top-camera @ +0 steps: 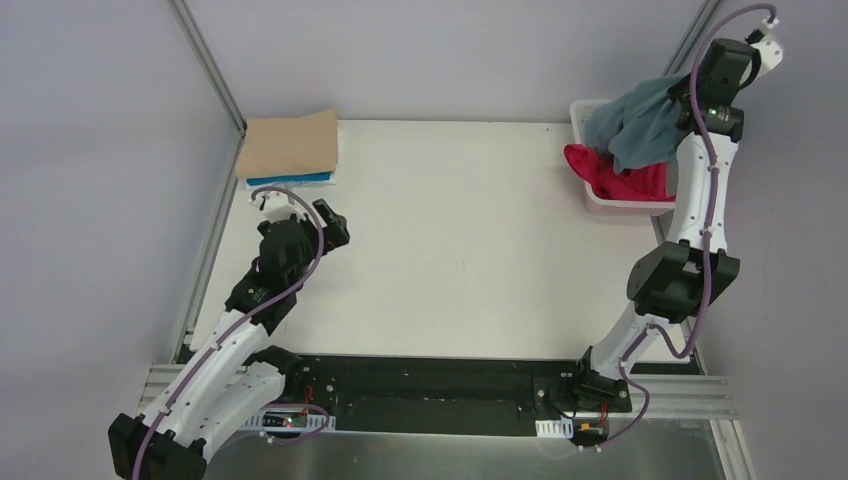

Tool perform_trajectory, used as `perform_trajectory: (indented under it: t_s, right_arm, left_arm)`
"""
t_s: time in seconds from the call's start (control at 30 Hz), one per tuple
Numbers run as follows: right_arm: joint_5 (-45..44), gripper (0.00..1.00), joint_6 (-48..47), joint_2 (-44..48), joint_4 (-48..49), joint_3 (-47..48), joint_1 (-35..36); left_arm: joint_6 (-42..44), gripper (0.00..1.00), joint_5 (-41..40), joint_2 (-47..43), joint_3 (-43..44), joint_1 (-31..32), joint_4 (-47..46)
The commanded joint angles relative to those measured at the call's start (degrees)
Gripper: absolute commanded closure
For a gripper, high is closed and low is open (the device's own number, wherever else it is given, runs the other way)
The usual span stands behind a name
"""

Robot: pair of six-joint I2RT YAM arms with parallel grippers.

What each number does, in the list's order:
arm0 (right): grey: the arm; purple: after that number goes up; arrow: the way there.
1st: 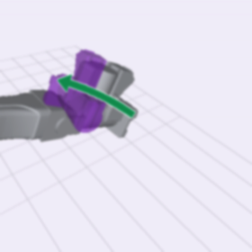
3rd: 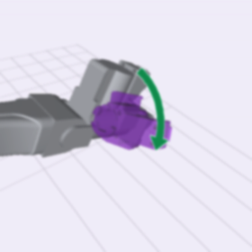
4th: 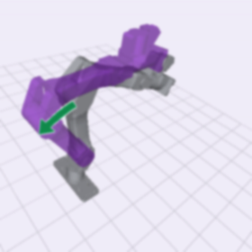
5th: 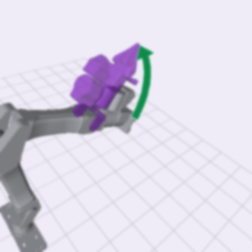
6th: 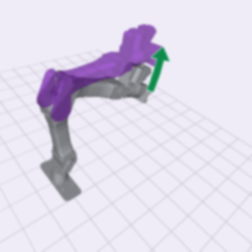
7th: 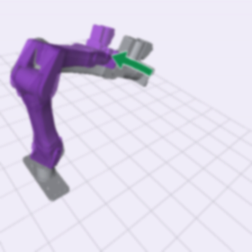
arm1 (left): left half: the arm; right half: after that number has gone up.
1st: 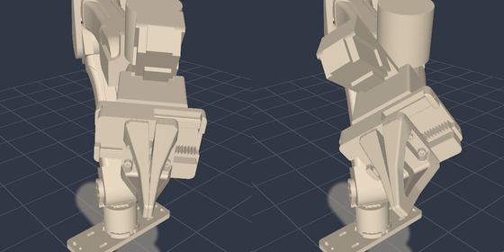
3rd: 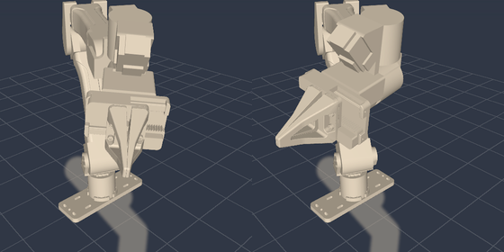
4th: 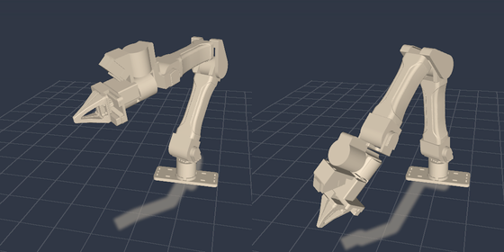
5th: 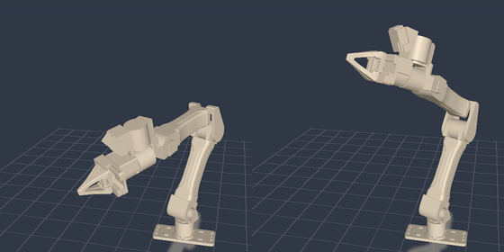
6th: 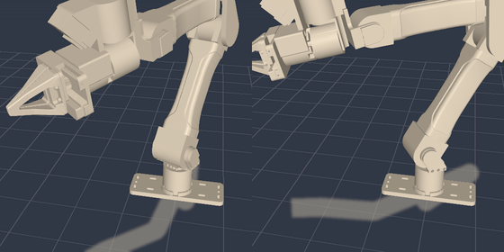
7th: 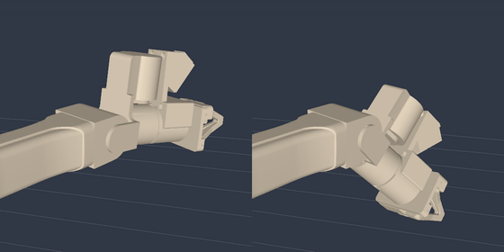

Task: Fold and stack the t-shirts
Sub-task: Grab crumpled tshirt from bin with the right arm

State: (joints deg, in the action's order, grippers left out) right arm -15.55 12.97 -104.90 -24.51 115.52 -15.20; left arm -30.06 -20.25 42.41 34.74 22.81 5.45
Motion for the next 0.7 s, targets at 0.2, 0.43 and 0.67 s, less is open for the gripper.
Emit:
perform_trajectory:
  t_s: [0.2, 0.43, 0.67]
  right_arm:
    - [9.7, 1.0, 1.8, 6.5, 6.5, 12.6, 2.5]
    - [8.4, 1.0, 1.4, 3.5, 4.2, 15.0, 2.8]
    - [8.2, 1.0, 0.8, 3.1, 4.6, 5.9, 2.8]
  left_arm:
    - [-0.3, 0.01, -0.2, -3.8, -1.1, -0.2, 0.2]
    - [-0.3, 0.01, -0.5, -4.8, -1.3, -0.2, 0.4]
    - [-0.1, 0.01, -1.0, -4.6, -1.5, -0.2, 0.5]
